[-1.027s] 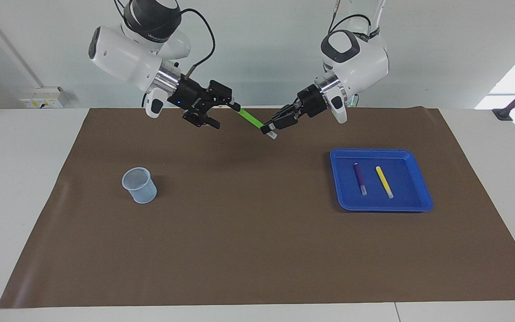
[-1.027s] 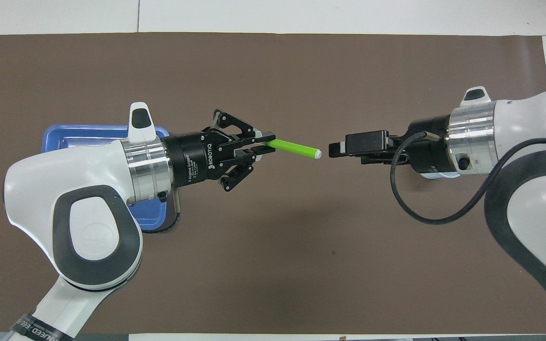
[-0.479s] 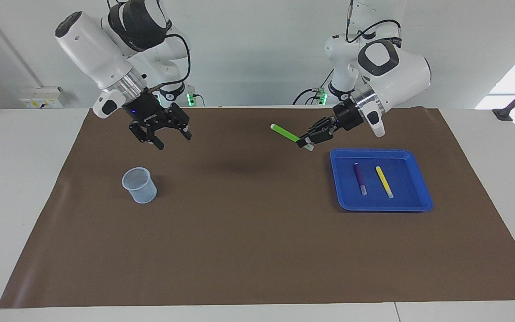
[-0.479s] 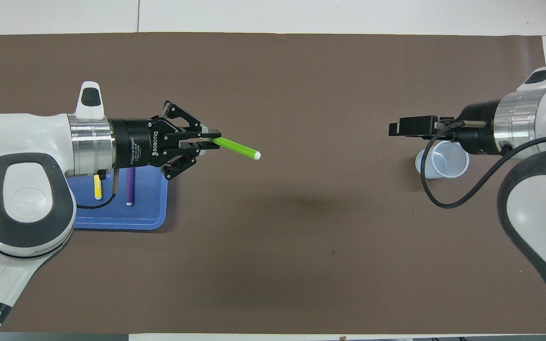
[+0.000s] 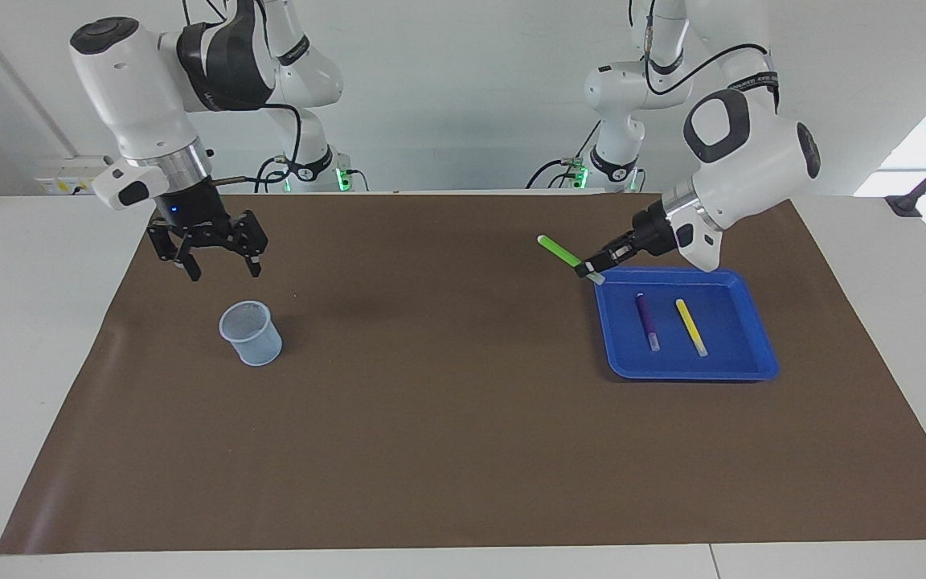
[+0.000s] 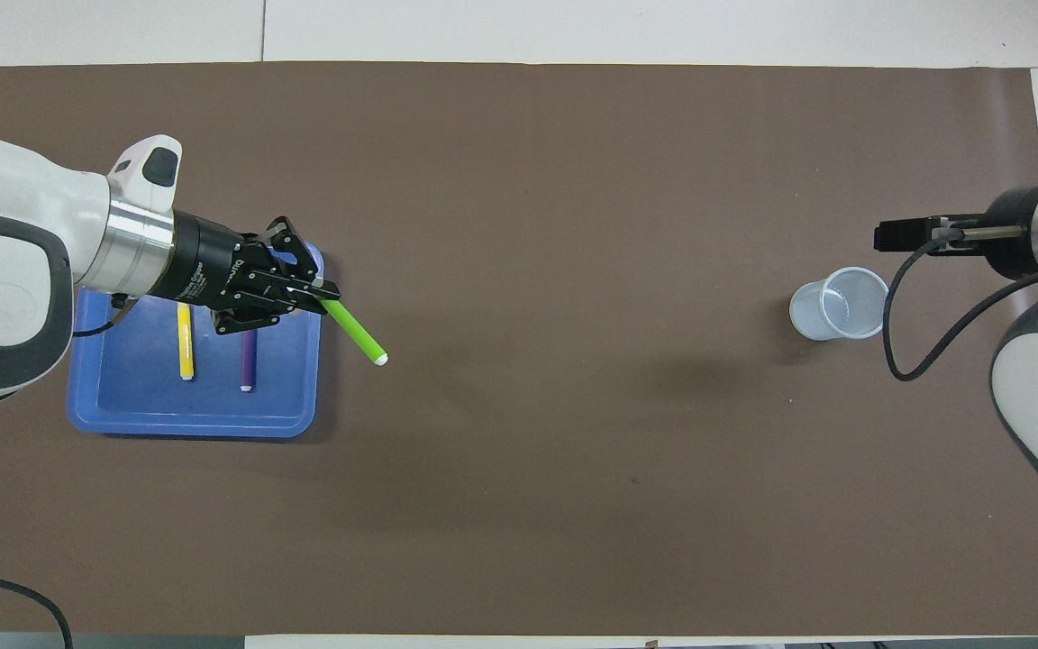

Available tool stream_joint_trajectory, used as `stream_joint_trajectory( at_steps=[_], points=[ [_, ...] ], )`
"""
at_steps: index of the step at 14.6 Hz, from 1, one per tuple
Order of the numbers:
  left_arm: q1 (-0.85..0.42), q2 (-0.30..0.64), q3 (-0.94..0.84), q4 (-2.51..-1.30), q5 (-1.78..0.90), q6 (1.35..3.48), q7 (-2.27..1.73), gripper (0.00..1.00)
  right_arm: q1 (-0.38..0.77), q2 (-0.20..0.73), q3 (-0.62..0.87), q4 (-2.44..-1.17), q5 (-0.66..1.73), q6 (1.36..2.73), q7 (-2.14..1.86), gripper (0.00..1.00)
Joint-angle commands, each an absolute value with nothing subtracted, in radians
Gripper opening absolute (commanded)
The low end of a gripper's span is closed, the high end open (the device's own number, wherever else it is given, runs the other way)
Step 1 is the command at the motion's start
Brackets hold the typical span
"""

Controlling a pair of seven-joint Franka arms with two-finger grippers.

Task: Right arm passes pens to left for tray arrangement
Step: 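Place the green pen in the blue tray while the right gripper withdraws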

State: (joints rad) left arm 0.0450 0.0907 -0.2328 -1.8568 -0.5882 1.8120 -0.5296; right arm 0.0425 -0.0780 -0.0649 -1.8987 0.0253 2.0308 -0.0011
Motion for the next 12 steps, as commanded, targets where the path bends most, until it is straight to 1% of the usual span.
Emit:
stream_joint_trajectory(
  at_steps=[1,3,5,9,12],
  points=[
    [0.098,0.176,-0.238,-1.764,-0.394,1.689,-0.354,0.00,0.047,-0.014,-0.107,-1.734,-0.017,1.877,0.014,1.00],
    [0.132,0.219,-0.238,-1.729,-0.229,1.645,-0.214,0.00,0.049,0.034,-0.130,-1.613,-0.015,1.759,0.014,1.00],
    [0.147,0.282,-0.238,-1.666,-0.074,1.599,-0.103,0.00,0.048,0.049,-0.140,-1.545,-0.014,1.675,0.014,1.00],
    [0.169,0.418,-0.239,-1.577,0.203,1.594,0.027,0.00,0.037,0.037,-0.152,-1.494,0.017,1.557,0.024,1.00],
    [0.204,0.498,-0.239,-1.568,0.305,1.652,0.052,0.00,0.034,0.023,-0.143,-1.508,0.015,1.528,0.096,1.00]
  ],
)
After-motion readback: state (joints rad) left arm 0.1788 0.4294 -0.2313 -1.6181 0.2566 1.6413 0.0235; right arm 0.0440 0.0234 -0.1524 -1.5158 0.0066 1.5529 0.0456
